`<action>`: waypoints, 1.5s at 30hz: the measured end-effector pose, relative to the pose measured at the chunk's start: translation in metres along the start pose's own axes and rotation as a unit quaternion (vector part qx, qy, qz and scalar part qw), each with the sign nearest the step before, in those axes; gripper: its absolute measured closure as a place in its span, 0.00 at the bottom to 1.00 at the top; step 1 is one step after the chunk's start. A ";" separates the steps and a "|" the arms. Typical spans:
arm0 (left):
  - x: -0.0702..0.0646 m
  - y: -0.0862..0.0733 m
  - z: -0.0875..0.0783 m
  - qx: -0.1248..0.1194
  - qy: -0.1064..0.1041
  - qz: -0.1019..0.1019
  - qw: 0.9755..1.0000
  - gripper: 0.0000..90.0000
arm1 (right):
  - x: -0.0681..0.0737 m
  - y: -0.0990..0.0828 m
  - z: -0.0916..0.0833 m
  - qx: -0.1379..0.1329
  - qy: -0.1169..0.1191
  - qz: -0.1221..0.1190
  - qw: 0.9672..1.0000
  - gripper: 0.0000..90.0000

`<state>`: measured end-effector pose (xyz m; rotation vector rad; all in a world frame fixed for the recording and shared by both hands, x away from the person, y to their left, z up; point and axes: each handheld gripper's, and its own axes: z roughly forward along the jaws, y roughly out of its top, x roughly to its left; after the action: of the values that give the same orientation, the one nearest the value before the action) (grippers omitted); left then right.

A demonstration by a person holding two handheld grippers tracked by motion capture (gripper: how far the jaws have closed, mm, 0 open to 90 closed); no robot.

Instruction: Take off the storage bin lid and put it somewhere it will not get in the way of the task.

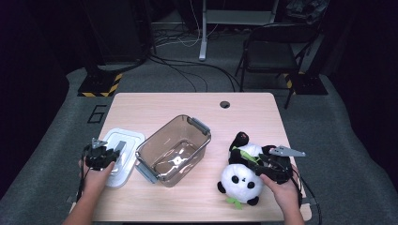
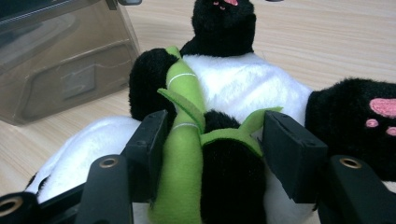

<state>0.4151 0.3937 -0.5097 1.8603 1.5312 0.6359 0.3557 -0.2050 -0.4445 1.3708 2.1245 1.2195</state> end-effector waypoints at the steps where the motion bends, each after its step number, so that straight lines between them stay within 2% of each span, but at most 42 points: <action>1: 0.001 -0.001 0.001 -0.004 -0.001 -0.003 1.000 0.74 | 0.000 0.000 0.000 0.000 0.000 0.000 1.000 0.46; 4: 0.005 -0.002 0.001 -0.001 -0.011 -0.005 1.000 0.73 | 0.000 0.000 0.000 0.000 -0.001 0.000 1.000 0.46; 5: 0.005 -0.002 0.001 -0.001 -0.014 -0.012 1.000 0.73 | 0.000 0.000 0.000 -0.001 -0.001 0.000 1.000 0.45; 13: 0.004 0.000 -0.003 -0.005 -0.016 -0.007 1.000 0.65 | 0.000 0.000 0.001 -0.001 -0.002 0.000 1.000 0.45; 17: 0.002 0.003 -0.009 0.002 -0.035 -0.006 0.999 0.61 | 0.000 0.000 0.001 -0.002 -0.001 -0.001 1.000 0.45; 22: 0.000 0.006 -0.015 -0.008 -0.046 -0.007 0.999 0.59 | 0.001 0.000 0.000 -0.001 -0.002 -0.003 1.000 0.45; 25: -0.001 0.007 -0.018 -0.013 -0.047 -0.005 0.999 0.58 | 0.001 0.000 0.000 -0.001 -0.002 -0.005 1.000 0.45; 30: -0.002 0.009 -0.020 -0.007 -0.053 0.006 0.999 0.56 | 0.001 0.000 0.000 -0.002 -0.001 -0.007 1.000 0.45; 34: -0.006 0.010 -0.023 -0.017 -0.055 0.007 0.998 0.56 | 0.001 0.000 -0.001 -0.001 -0.003 -0.013 1.000 0.45; 37: -0.008 0.013 -0.027 -0.016 -0.060 0.015 0.998 0.56 | 0.000 0.000 -0.003 -0.006 -0.003 -0.018 1.000 0.45; 45: -0.010 0.013 -0.026 -0.016 -0.060 0.021 0.998 0.56 | -0.001 0.001 -0.006 -0.007 -0.002 -0.030 1.000 0.44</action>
<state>0.4031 0.3865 -0.4824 1.8756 1.4019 0.5543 0.3522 -0.2088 -0.4406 1.2926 2.1339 1.2044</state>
